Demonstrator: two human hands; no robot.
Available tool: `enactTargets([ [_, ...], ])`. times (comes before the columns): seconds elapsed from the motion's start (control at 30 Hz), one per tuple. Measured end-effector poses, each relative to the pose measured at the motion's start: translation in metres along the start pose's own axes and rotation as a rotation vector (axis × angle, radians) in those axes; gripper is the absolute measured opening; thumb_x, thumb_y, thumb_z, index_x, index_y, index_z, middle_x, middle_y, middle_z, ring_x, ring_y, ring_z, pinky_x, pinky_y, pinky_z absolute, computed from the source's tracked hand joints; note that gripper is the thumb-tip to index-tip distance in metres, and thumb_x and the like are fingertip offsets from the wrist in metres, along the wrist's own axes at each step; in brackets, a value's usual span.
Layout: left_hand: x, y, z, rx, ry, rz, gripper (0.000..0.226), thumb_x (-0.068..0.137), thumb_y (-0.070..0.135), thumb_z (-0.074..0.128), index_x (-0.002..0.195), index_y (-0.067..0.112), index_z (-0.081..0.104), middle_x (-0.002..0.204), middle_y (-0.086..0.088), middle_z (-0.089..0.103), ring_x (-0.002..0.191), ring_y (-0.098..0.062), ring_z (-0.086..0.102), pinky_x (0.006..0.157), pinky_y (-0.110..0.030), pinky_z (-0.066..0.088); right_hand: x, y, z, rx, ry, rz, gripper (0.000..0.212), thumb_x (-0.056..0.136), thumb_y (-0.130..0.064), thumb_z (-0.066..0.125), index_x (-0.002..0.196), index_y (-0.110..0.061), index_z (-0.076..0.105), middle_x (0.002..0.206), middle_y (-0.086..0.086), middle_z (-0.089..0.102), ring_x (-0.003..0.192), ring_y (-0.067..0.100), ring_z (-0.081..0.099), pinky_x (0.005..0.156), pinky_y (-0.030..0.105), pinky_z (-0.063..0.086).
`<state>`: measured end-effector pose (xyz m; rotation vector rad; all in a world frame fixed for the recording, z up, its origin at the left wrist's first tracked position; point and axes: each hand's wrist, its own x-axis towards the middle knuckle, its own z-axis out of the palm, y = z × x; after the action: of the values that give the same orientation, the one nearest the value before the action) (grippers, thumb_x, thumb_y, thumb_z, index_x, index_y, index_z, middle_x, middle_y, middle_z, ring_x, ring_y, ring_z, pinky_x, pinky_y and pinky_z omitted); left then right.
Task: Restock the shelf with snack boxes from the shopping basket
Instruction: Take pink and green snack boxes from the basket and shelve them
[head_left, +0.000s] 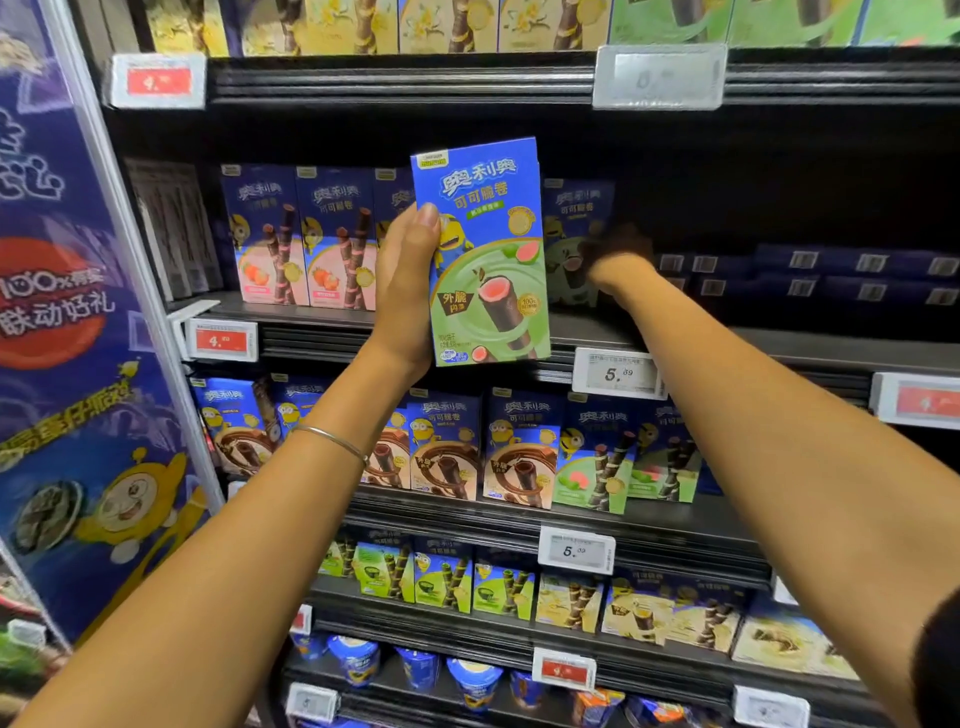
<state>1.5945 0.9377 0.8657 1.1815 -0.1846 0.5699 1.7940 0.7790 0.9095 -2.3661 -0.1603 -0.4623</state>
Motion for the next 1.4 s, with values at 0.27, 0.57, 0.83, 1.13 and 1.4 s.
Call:
enactTargets([
  [0.27,-0.002,0.008,0.007,0.093,-0.037,0.118,0.102,0.077,0.056,0.064,0.148,-0.012,0.036,0.146,-0.038,0.052,0.133,-0.055,0.054,0.113,-0.072,0.039,-0.052,0.002,-0.031,0.34,0.011,-0.006,0.031,0.1,-0.025,0.054,0.125,-0.007,0.059,0.118,0.009,0.06,0.105,0.022,0.056,0.077,0.029,0.046],
  [0.57,-0.016,-0.002,0.024,0.085,-0.033,0.168,0.102,0.079,0.056,0.071,0.147,-0.011,0.038,0.141,-0.036,0.057,0.129,-0.053,0.058,0.11,-0.07,0.044,-0.206,-0.006,-0.032,0.806,-0.168,-0.371,0.034,0.092,-0.037,0.073,0.121,-0.021,0.067,0.11,-0.007,0.076,0.098,0.006,0.072,0.069,0.022,0.058],
  [0.83,-0.025,-0.018,0.018,0.208,0.104,0.21,0.055,0.108,0.039,0.052,0.147,0.002,0.041,0.137,-0.017,0.067,0.12,-0.031,0.07,0.1,-0.047,0.059,-0.212,0.009,-0.041,0.737,-0.116,-0.315,0.034,0.095,-0.038,0.069,0.12,-0.017,0.061,0.11,-0.003,0.074,0.095,0.007,0.073,0.073,0.025,0.058],
  [1.13,-0.02,-0.013,0.005,0.254,0.115,0.335,0.051,0.104,0.025,0.058,0.145,0.0,0.04,0.138,-0.023,0.063,0.122,-0.035,0.068,0.102,-0.053,0.057,-0.186,0.03,-0.064,1.022,-0.156,-0.24,0.013,0.101,-0.016,0.059,0.11,-0.012,0.067,0.112,0.003,0.077,0.103,0.018,0.074,0.078,0.029,0.058],
  [1.4,-0.008,-0.001,0.01,0.24,0.041,0.41,0.043,0.109,0.018,0.053,0.143,-0.005,0.041,0.134,-0.019,0.066,0.117,-0.03,0.071,0.09,-0.036,0.06,-0.1,0.052,-0.07,0.752,0.146,-0.018,0.035,0.088,-0.018,0.068,0.115,-0.014,0.046,0.117,0.007,0.065,0.107,0.022,0.068,0.077,0.03,0.06],
])
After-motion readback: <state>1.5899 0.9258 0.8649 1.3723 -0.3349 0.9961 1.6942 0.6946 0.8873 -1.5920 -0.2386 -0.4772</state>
